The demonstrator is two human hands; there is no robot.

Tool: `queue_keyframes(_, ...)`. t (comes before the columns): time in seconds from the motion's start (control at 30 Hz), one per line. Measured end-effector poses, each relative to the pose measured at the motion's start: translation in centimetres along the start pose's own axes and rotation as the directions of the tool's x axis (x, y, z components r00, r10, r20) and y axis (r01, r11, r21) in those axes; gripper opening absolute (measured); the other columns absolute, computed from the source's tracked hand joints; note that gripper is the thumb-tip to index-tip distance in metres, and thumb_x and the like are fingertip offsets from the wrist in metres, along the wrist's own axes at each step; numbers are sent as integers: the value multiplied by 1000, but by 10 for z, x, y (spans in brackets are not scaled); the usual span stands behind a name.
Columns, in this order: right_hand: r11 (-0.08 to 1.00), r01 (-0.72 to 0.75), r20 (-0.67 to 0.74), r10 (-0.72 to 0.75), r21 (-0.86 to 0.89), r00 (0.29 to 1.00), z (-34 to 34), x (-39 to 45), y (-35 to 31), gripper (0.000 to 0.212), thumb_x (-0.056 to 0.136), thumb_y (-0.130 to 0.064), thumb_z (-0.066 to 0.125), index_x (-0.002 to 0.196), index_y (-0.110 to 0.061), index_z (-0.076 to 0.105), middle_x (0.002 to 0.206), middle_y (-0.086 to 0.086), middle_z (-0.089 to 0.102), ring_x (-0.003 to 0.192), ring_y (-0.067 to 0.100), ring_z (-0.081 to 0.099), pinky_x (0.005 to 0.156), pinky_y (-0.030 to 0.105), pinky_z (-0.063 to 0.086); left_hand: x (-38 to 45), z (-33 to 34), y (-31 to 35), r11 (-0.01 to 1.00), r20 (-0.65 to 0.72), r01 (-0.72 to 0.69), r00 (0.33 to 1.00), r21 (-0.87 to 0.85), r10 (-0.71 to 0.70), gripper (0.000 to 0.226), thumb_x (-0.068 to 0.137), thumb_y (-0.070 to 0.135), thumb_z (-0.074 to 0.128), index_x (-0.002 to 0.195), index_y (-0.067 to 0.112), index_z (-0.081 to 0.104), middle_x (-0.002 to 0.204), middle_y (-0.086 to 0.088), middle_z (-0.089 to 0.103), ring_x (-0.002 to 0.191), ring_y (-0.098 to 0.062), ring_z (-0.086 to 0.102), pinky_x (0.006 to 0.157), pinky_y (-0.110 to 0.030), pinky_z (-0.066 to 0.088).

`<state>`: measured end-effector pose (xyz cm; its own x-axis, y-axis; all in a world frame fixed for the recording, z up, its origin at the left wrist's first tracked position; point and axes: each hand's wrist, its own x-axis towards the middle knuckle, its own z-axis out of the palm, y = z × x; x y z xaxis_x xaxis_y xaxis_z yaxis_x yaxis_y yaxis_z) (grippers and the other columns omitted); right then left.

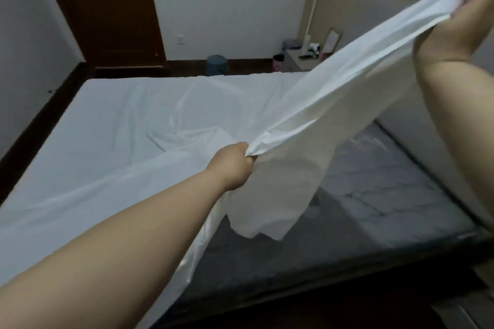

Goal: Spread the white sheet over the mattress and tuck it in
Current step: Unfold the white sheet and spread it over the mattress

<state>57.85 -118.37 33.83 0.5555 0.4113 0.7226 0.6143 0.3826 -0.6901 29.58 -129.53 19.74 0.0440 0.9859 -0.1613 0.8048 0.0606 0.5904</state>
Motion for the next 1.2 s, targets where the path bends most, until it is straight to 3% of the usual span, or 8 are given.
queue_keyframes(0.1, 836, 181, 323, -5, -517, 946, -67, -23, 28, 22, 90, -19, 40, 102, -8, 55, 112, 20, 52, 102, 26, 51, 88, 35, 39, -15, 14, 10, 999, 91, -20, 996, 32, 17, 25, 97, 28, 39, 85, 12, 54, 104, -14, 62, 89, -29, 54, 70, -29, 37)
queue_keyframes(0.2, 303, 575, 591, 690, -760, 418, -134, -103, 102, 47, 97, -13, 38, 142, -2, 37, 149, 16, 36, 124, 27, 45, 102, 30, 38, -29, 26, -3, 997, 149, -11, 989, 71, 1, 22, 95, 20, 41, 94, 6, 57, 99, -11, 58, 89, -28, 54, 70, -29, 37)
queue_keyframes(0.27, 199, 676, 473, 846, -709, 247, -172, -143, 114, 46, 98, -11, 31, 143, -2, 36, 151, 13, 36, 127, 24, 44, 104, 28, 36, -36, 37, -10, 999, 184, 2, 983, 35, -9, 14, 93, 19, 44, 84, 12, 52, 90, -6, 53, 79, -22, 48, 63, -28, 34)
queue_keyframes(0.4, 121, 553, 311, 914, -824, 263, -191, -172, 106, 44, 96, -11, 35, 138, -4, 45, 144, 11, 45, 131, 25, 46, 105, 29, 38, -41, 58, -12, 999, 229, 12, 973, 32, -19, 9, 91, 18, 48, 84, 14, 51, 89, -5, 53, 81, -23, 48, 65, -28, 35)
queue_keyframes(0.6, 425, 365, 511, 840, -828, 181, -171, -202, 113, 28, 96, -14, 40, 113, -10, 61, 127, 12, 59, 117, 27, 56, 84, 25, 42, -46, 79, 15, 990, 203, 57, 979, -125, -31, 9, 92, 13, 43, 95, 13, 51, 96, -4, 52, 87, -22, 48, 72, -27, 37)
queue_keyframes(0.83, 730, -429, 712, 660, -531, 241, -145, -214, 136, 31, 97, -31, 38, 99, -11, 61, 104, 6, 63, 95, 25, 55, 80, 34, 42, -51, 124, 82, 981, 252, 96, 966, -171, -51, 15, 96, 26, 45, 93, 13, 50, 92, -1, 50, 82, -18, 46, 68, -27, 36)
queue_keyframes(1.0, 790, 25, 779, 597, -612, 192, -210, -116, 201, 43, 88, -53, 51, 74, -13, 56, 78, 6, 60, 80, 28, 54, 70, 34, 41, -43, 178, 128, 938, 182, 246, 962, -243, -205, 31, 98, 31, 41, 99, 6, 59, 109, -12, 60, 95, -26, 53, 80, -32, 40)
queue_keyframes(1.2, 364, 292, 437, 867, -884, 241, -322, -23, 301, 62, 89, -52, 54, 127, -2, 56, 136, 18, 54, 123, 32, 52, 95, 32, 43, -43, 257, 189, 928, 477, 82, 839, 364, -261, 38, 99, 28, 42, 128, 7, 53, 138, -13, 50, 126, -28, 46, 100, -29, 36)
